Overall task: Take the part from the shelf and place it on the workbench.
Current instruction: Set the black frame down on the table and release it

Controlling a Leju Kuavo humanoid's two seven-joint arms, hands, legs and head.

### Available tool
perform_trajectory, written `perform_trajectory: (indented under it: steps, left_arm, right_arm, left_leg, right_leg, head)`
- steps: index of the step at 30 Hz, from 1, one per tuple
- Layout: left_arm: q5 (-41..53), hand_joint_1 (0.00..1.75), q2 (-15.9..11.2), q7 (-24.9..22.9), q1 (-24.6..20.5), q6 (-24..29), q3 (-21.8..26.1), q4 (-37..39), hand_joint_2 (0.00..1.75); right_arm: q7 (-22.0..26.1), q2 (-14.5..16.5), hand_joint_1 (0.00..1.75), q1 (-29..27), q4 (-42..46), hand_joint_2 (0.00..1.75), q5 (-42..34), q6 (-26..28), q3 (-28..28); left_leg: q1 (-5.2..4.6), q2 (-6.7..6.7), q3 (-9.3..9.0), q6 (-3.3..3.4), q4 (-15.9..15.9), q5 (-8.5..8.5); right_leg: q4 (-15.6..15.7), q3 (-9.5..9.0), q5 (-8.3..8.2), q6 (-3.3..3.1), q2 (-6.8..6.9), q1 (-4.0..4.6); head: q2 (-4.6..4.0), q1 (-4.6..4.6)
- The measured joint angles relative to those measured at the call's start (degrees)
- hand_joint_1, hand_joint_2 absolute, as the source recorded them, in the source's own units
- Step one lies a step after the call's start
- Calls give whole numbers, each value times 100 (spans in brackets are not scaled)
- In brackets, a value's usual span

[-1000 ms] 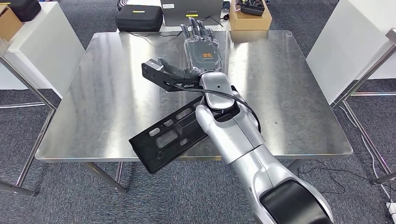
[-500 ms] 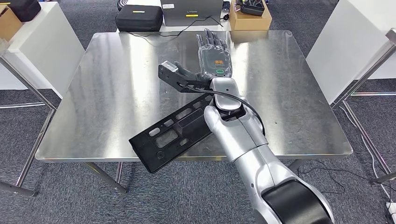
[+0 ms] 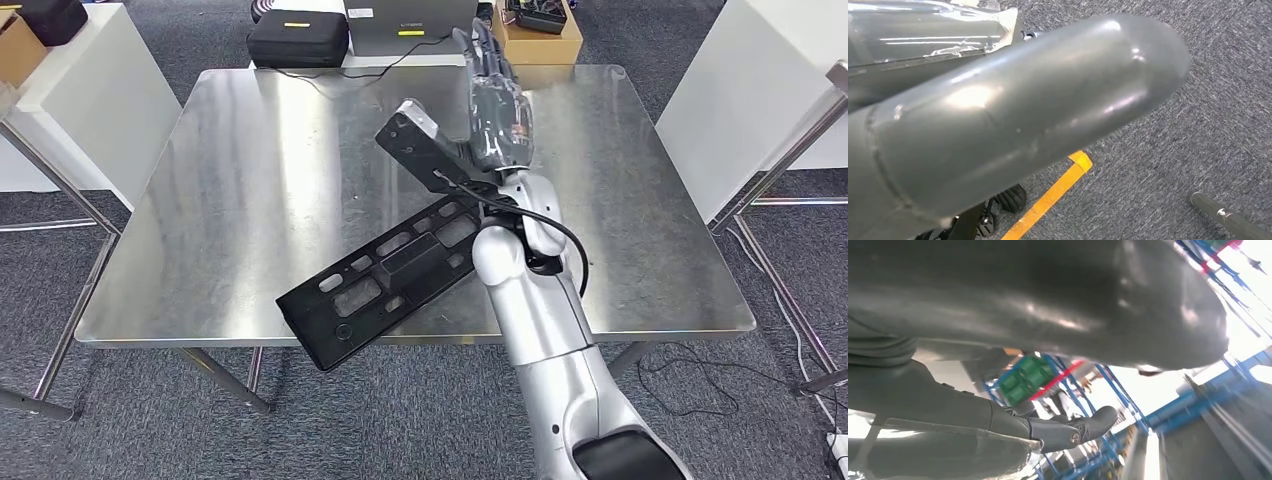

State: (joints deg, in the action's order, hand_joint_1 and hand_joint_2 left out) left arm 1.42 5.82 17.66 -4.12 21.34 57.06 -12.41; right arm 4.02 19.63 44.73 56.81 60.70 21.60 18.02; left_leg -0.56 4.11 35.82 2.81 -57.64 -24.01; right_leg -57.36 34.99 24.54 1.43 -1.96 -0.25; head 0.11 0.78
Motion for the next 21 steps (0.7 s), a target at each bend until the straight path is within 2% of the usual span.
perform_trajectory:
  steps: [3, 7, 13, 16, 19, 21]
  left_arm:
    - [2, 0, 13, 60, 1, 30, 15, 0, 0]
    - [4, 0, 43, 71, 1, 290, 30, 0, 0]
    - [-76, 0, 97, 105, -1, 505, 86, 0, 0]
    - [-129, 0, 130, 167, -3, 573, 151, 0, 0]
    - [-154, 0, 171, 207, -5, 598, 194, 0, 0]
    - [-109, 0, 203, 207, -5, 584, 203, 0, 0]
  right_arm:
    - [411, -1, 0, -343, 734, 0, -557, 2, -64]
    - [1172, -23, 0, -1034, 1874, 0, -1859, -37, -54]
    - [1716, -186, 0, -1957, 2930, 0, -2837, -124, 79]
    - [1968, -296, 0, -2312, 3183, 0, -3134, -152, 156]
    - [2181, -395, 0, -2582, 3380, 0, -3491, -189, 187]
    - [2290, -471, 0, -2733, 3511, 0, -3655, -190, 193]
  left_leg:
    - [0, 1, -1, -1, 0, -2]
    - [-10, 3, -2, -1, -4, -10]
    - [-37, 2, -3, 15, -11, -27]
    - [-50, 1, -2, 46, -30, -44]
    - [-36, -13, -26, 104, -14, -6]
    - [3, -47, -63, 152, 54, 49]
  right_leg:
    - [2, 0, 1, -1, 1, 0]
    - [7, -2, 2, 0, 1, -9]
    - [9, -4, 4, 5, -2, -32]
    - [12, -12, 11, 23, -4, -43]
    - [16, -30, 4, 59, -6, -42]
    - [-150, 32, 143, 54, 26, -25]
  head:
    - [0, 0]
    - [0, 1]
    - [0, 1]
    - [0, 2]
    - [0, 2]
    - [0, -12]
